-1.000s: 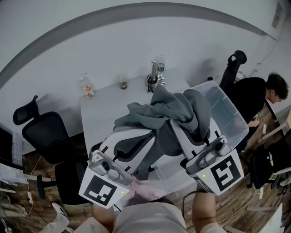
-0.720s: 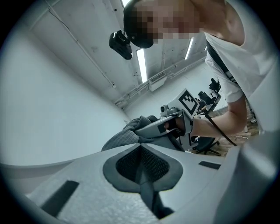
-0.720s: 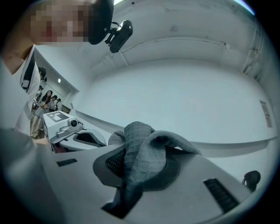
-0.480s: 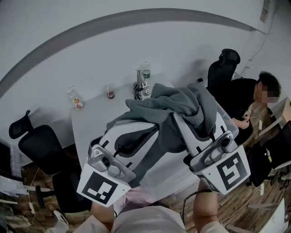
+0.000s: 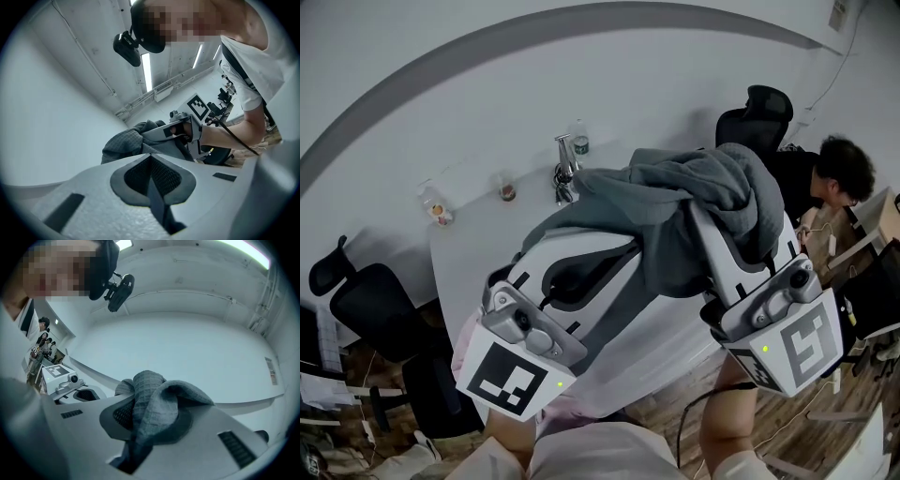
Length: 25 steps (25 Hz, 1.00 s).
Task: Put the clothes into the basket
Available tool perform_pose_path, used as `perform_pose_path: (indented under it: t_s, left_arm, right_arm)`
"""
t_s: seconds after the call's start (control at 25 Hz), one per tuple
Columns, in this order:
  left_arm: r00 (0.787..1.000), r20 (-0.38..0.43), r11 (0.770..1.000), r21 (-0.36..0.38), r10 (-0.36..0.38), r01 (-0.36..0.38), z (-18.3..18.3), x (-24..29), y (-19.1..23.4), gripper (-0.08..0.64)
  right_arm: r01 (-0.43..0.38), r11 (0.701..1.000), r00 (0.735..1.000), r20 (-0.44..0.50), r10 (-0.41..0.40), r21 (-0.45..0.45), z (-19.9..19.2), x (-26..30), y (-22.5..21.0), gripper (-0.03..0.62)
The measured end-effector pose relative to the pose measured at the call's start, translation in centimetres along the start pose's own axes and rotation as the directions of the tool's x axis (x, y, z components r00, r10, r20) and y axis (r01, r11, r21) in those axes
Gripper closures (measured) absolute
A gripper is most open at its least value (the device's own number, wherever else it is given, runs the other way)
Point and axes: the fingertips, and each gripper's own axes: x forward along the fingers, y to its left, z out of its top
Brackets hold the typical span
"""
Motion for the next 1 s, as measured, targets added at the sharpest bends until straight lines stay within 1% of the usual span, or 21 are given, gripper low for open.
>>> perform_pose_path:
  t_s: [0.16,0.4,0.56,0.64,0.76,0.88,1.0]
  left_arm:
    - [1.0,0.013,1.0,-0.006,-0.02,0.02,-0.4,2.8,-0.5,0.555]
    - [0.998,0.03,0.998,-0.022,-0.055,0.056,-1.8,7.2,-1.3,0.555]
    - [0.995,0.035,0.995,-0.045,-0.088,0.09,-2.9,10.2,-2.2,0.555]
    - [0.994,0.038,0.992,-0.063,-0.103,0.105,-3.7,11.4,-2.9,0.555]
    - [0.991,0.035,0.986,-0.099,-0.129,0.132,-5.0,12.9,-4.3,0.555]
    - [0.988,0.021,0.979,-0.135,-0.152,0.153,-6.7,13.9,-5.6,0.555]
    - [0.985,0.002,0.97,-0.173,-0.171,0.169,-8.6,14.5,-6.9,0.555]
  right_arm:
    - [0.031,1.0,1.0,-0.001,-0.031,-0.006,-0.6,-1.1,-3.1,0.54]
    - [0.086,0.996,0.996,-0.015,-0.086,-0.02,-2.2,-2.7,-7.6,0.54]
    - [0.11,0.993,0.992,-0.062,-0.112,-0.037,-3.9,-3.9,-10.1,0.54]
    - [0.112,0.992,0.986,-0.115,-0.117,-0.051,-6.0,-4.5,-10.7,0.54]
    - [0.138,0.989,0.967,-0.209,-0.147,-0.057,-9.9,-5.6,-11.5,0.54]
    - [0.174,0.984,0.944,-0.28,-0.175,-0.027,-13.9,-7.1,-12.6,0.54]
    - [0.204,0.979,0.927,-0.326,-0.187,0.017,-17.1,-8.7,-13.3,0.54]
